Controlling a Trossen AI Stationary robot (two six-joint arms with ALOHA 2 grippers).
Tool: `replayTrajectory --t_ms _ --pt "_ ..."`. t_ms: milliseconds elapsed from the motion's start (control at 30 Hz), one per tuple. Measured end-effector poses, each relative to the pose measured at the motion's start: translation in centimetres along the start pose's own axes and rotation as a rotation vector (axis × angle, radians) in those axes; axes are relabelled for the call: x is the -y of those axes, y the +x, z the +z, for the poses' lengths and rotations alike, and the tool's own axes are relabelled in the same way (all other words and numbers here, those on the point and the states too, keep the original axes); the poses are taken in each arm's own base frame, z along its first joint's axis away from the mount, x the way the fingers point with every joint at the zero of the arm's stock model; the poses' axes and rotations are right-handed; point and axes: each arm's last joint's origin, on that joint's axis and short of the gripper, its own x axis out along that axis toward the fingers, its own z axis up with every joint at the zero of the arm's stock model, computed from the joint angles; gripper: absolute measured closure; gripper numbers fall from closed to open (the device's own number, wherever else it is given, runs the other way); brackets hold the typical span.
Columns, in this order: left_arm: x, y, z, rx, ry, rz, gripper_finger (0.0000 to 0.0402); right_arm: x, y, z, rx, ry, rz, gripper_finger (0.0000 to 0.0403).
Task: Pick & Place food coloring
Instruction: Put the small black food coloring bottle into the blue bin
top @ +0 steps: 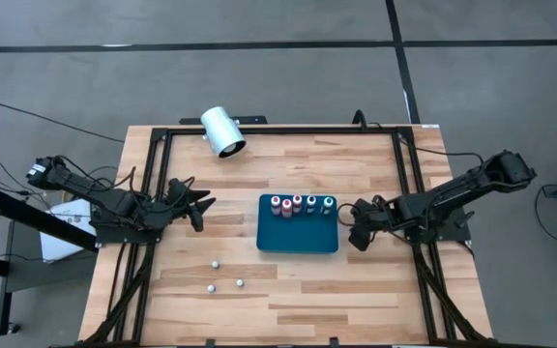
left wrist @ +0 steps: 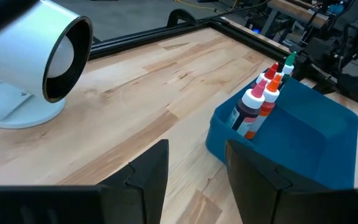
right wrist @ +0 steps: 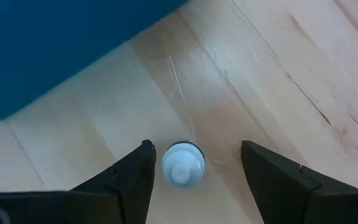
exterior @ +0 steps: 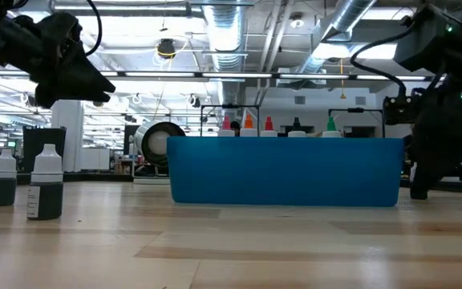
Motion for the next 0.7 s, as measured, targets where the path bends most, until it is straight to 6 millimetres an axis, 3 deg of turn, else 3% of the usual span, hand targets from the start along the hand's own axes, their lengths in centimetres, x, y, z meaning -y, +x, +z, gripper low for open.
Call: replayTrajectory --t_ms 700 --pt "-0.23 0.00 -0.07 0.015 0.022 0.044 0.0252 -0.08 0.11 0.03 -0.009 -0.004 -0.004 0.0273"
